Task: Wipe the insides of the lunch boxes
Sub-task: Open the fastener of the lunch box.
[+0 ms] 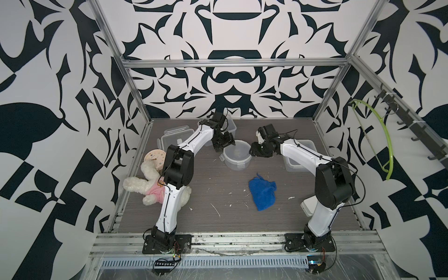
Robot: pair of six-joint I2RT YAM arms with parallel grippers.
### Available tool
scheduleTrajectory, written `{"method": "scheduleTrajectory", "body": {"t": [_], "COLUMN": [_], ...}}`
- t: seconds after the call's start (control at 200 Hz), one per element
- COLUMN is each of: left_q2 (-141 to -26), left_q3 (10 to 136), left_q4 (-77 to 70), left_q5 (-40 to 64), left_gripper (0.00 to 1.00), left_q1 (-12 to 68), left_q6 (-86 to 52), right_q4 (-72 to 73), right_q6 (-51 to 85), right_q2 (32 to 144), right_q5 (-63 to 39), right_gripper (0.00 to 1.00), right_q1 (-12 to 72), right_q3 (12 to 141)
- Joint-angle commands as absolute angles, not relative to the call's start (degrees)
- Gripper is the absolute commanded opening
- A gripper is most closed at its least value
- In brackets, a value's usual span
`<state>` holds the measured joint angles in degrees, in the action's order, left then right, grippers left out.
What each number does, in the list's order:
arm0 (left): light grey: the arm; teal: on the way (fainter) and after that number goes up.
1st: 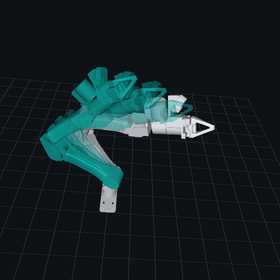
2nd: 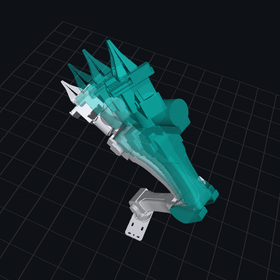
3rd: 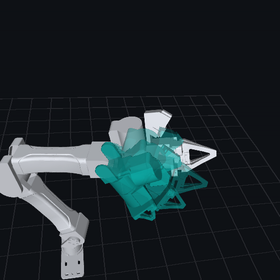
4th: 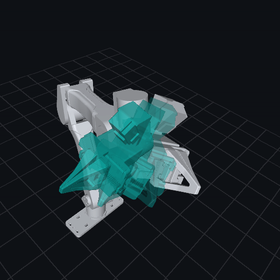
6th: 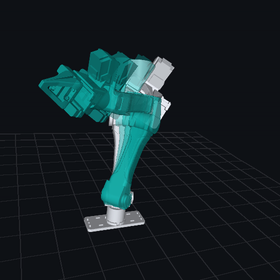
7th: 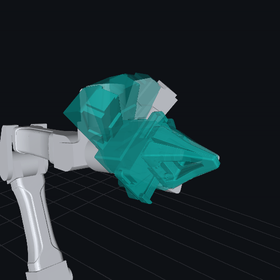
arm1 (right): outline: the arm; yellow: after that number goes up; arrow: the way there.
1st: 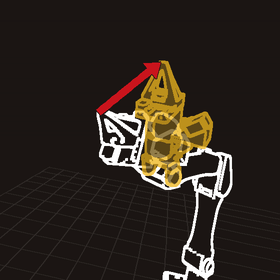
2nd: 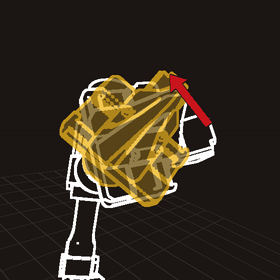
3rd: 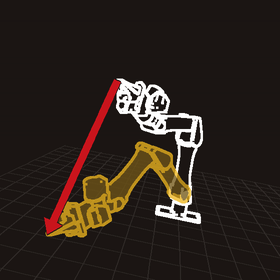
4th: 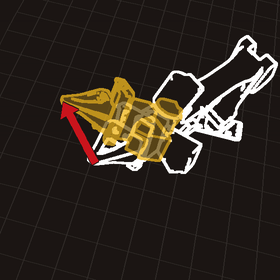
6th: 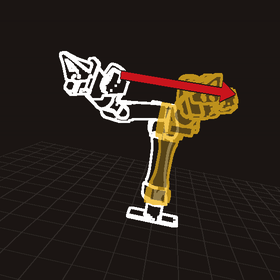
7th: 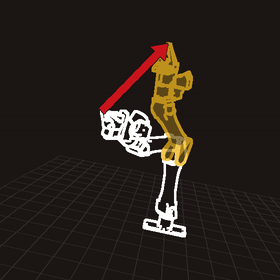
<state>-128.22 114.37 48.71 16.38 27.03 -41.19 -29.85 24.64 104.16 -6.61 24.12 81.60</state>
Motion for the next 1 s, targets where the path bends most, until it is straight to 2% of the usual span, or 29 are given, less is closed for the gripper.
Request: {"method": "scheduleTrajectory", "body": {"t": [0.0,0.04,0.135,0.225,0.275,0.45,0.535,0.645,0.83,0.995], "left_q2": [-120.9,-119.6,-116.3,-114.0,-113.6,-115.4,-116.4,-116.2,-113.3,-109.0], "left_q3": [113.1,111.3,106.5,102.5,101.3,101.0,101.0,99.8,95.1,92.6], "left_q4": [52.2,52.2,51.8,50.8,50.0,48.3,48.0,47.7,46.9,47.6], "left_q5": [15.5,15.2,14.7,14.0,14.3,16.5,17.3,17.6,16.8,14.2], "left_gripper": [0.76,0.76,0.76,0.76,0.76,0.76,0.76,0.76,0.76,0.76], "left_q1": [27.3,27.3,27.2,27.1,26.9,26.6,26.6,26.6,26.6,26.5], "left_q6": [-39.0,-38.9,-39.3,-39.2,-39.3,-39.6,-39.9,-40.2,-40.9,-41.3], "right_q4": [-30.5,-29.9,-29.6,-29.5,-29.8,-28.4,-28.0,-27.7,-28.9,-29.5], "right_q6": [21.8,21.8,22.5,22.8,22.8,23.5,24.1,23.3,20.6,20.3], "right_q2": [106.8,108.5,111.5,112.1,111.9,109.4,108.0,105.0,106.4,117.5], "right_q5": [-5.3,-4.8,-3.7,-4.7,-5.2,-6.3,-6.9,-3.9,0.5,-1.6], "right_gripper": [0.38,0.29,0.23,0.23,0.27,0.25,0.28,0.3,0.16,0.01], "right_q1": [24.2,24.2,24.2,24.2,24.2,24.2,24.2,24.0,23.3,23.7], "right_q3": [89.3,90.7,92.8,92.4,91.7,85.4,83.4,82.7,92.6,105.3]}}
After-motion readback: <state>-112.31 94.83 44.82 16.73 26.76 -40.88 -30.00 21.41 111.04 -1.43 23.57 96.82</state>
